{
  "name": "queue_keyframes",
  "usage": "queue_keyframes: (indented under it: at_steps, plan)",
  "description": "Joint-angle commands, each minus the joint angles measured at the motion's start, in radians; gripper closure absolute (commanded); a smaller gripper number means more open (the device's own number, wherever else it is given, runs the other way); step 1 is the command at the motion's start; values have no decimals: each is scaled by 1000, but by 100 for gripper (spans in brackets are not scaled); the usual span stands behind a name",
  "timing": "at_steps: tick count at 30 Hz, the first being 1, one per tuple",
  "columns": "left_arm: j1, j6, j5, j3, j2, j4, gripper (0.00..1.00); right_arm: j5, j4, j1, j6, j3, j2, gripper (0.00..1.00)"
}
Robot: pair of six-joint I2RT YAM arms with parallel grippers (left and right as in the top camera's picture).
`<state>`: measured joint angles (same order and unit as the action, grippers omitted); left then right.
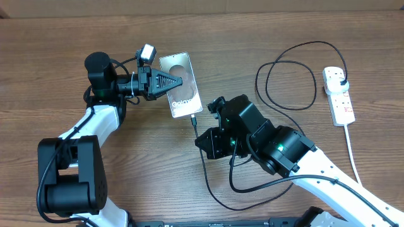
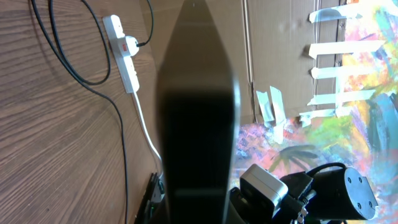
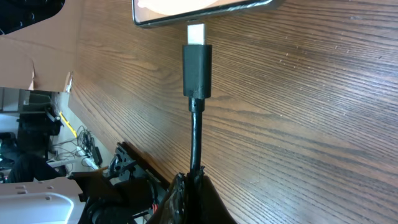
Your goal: Plug charger to phone and switch on socket
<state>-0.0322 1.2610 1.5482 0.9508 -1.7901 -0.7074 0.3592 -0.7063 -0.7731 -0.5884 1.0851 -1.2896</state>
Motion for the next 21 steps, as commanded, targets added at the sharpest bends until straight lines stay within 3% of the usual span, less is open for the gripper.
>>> queue_keyframes:
  at_steps: [1, 21]
  plan:
    - [1, -4, -11, 7, -3, -3, 96, 9, 16, 0, -6, 5, -18, 96]
    - [1, -6, 1, 7, -3, -4, 96, 9, 51, 0, 47, 10, -50, 96]
